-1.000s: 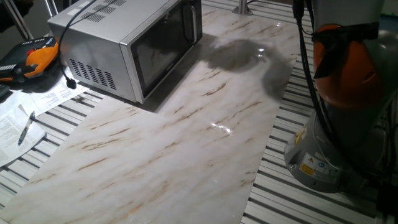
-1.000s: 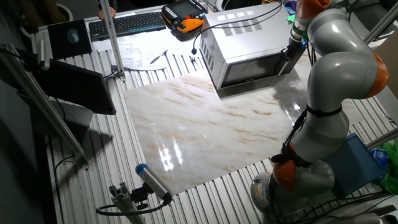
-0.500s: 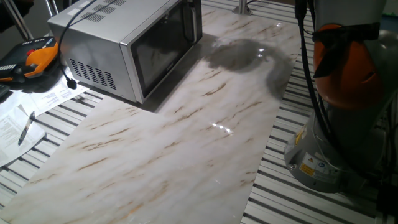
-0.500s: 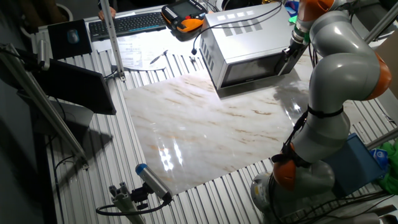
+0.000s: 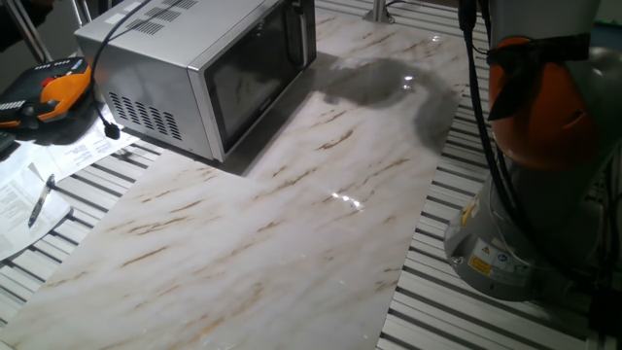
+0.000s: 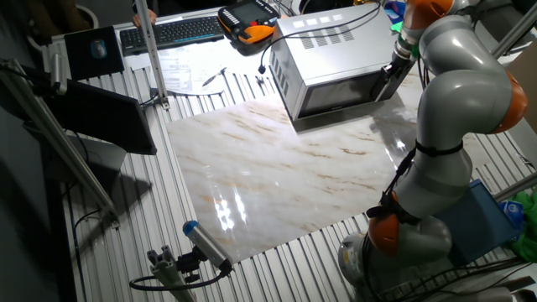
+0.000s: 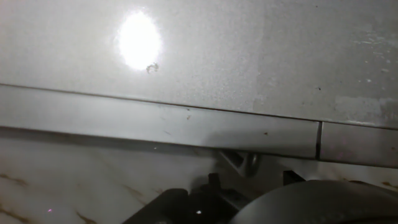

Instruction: Open the microwave door

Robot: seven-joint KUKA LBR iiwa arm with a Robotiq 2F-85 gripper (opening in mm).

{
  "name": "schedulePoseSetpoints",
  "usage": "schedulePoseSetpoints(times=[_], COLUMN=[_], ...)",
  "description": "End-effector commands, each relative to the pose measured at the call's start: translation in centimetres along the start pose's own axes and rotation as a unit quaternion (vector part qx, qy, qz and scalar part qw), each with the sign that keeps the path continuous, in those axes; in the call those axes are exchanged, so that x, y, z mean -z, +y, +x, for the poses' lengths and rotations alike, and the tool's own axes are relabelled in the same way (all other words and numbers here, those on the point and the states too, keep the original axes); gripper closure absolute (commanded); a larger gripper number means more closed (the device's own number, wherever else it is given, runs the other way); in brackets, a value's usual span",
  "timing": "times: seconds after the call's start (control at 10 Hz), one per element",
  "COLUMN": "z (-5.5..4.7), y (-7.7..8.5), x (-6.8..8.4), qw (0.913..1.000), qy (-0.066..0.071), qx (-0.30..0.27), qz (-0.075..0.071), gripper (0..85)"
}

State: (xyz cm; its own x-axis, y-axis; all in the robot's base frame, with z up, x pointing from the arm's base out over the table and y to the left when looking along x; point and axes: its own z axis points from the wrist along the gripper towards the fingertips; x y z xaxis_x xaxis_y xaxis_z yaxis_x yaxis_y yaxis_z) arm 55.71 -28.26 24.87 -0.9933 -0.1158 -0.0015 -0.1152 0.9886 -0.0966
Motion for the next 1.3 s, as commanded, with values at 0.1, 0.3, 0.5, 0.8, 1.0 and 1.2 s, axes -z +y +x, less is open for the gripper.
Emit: schedulePoseSetpoints(times=[0.1,0.3,0.5,0.8,1.0,1.2], z=[-0.19,-0.12,-0.16,-0.25,-0.30,-0.33], y=[0.12,0.47,0.57,0.72,0.71,0.63], x=[-0.41,-0.79,-0.91,-1.10,-1.14,-1.10], qw=[1.0000,1.0000,0.9999,0.9999,0.9999,0.9999], qy=[-0.001,-0.007,-0.009,-0.011,-0.012,-0.011], qx=[-0.001,-0.005,-0.007,-0.007,-0.004,-0.001], qz=[-0.003,-0.004,-0.005,-0.006,-0.008,-0.005], gripper=[34.0,34.0,34.0,34.0,51.0,68.0])
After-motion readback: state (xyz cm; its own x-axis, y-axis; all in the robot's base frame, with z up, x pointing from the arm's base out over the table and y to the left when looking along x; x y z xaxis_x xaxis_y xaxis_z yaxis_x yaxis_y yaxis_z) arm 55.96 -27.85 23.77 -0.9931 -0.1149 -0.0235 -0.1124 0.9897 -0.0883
